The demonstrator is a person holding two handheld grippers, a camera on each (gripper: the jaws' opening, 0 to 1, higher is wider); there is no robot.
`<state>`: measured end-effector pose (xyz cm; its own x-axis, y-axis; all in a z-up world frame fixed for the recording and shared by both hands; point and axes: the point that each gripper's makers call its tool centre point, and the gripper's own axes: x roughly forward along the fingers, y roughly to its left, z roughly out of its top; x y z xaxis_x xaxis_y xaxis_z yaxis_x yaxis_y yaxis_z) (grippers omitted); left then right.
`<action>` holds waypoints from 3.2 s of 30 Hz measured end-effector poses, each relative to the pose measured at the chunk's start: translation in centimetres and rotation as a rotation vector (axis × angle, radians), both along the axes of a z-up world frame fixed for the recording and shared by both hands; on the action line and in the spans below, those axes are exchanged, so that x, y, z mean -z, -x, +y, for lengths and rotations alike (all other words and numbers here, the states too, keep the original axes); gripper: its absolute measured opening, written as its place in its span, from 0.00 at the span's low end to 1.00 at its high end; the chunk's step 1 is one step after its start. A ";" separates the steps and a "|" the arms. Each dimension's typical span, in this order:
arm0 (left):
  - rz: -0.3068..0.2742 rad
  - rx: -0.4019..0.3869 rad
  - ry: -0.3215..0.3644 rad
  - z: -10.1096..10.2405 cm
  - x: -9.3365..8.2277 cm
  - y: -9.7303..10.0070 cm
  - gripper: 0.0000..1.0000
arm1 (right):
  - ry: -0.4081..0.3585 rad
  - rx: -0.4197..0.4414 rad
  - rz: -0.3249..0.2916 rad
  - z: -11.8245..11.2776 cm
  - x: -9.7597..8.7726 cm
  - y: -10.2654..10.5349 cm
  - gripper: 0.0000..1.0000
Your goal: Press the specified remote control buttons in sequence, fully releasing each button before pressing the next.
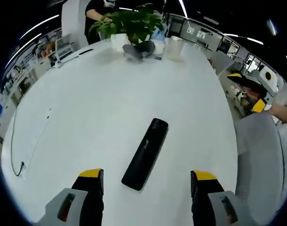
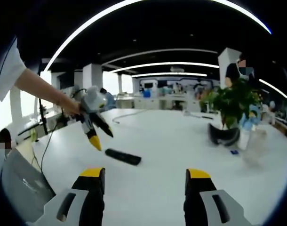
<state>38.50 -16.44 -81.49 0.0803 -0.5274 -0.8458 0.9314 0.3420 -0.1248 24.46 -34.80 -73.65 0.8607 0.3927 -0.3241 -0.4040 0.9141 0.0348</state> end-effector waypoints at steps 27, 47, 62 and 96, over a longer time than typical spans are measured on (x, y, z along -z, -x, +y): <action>-0.043 0.177 -0.126 -1.3 3.5 -0.4 0.62 | 0.000 0.013 0.026 -0.4 0.5 -0.1 0.65; -0.055 0.277 -0.157 -2.2 4.9 0.1 0.56 | -0.007 -0.001 0.035 -0.2 0.7 -0.1 0.64; -0.057 0.285 -0.170 -2.6 5.3 -0.5 0.54 | -0.005 -0.009 0.038 -0.1 0.8 -0.3 0.64; -0.095 0.291 -0.181 -2.6 5.3 -0.7 0.24 | -0.005 -0.008 0.042 -0.1 1.0 -0.2 0.63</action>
